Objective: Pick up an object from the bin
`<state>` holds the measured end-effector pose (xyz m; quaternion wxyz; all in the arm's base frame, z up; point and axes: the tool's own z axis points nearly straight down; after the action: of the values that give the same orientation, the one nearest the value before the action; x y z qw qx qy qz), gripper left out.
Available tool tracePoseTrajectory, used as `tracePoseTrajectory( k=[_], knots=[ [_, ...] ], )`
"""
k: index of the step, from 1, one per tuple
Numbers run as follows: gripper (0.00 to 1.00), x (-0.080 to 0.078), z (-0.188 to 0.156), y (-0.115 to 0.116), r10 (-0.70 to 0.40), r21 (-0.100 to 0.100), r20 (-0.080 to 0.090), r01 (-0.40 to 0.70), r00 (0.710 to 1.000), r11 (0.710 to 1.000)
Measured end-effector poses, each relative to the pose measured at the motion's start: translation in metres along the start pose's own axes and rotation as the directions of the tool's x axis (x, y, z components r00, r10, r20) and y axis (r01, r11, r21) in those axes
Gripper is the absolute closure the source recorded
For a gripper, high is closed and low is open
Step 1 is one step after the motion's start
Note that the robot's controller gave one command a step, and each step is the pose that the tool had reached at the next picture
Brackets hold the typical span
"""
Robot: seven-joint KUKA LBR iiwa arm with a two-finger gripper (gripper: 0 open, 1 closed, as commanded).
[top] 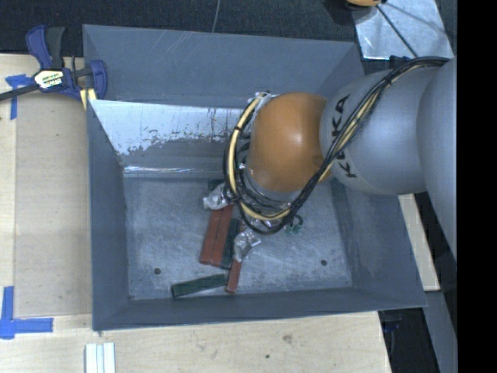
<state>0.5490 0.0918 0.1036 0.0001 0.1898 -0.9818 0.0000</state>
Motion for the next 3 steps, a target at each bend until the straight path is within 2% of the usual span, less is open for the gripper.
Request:
tracePoseTrajectory(
  k=[1, 2, 3],
  knots=[
    [1.00, -0.020, 0.021, -0.036, -0.077, 0.005, 0.022, 0.077, 0.997, 0.997],
    [1.00, -0.020, 0.021, -0.036, -0.077, 0.004, 0.022, 0.077, 0.997, 0.997],
    [1.00, -0.024, -0.011, -0.031, -0.082, 0.001, 0.003, 0.082, 0.997, 0.997]
  ],
)
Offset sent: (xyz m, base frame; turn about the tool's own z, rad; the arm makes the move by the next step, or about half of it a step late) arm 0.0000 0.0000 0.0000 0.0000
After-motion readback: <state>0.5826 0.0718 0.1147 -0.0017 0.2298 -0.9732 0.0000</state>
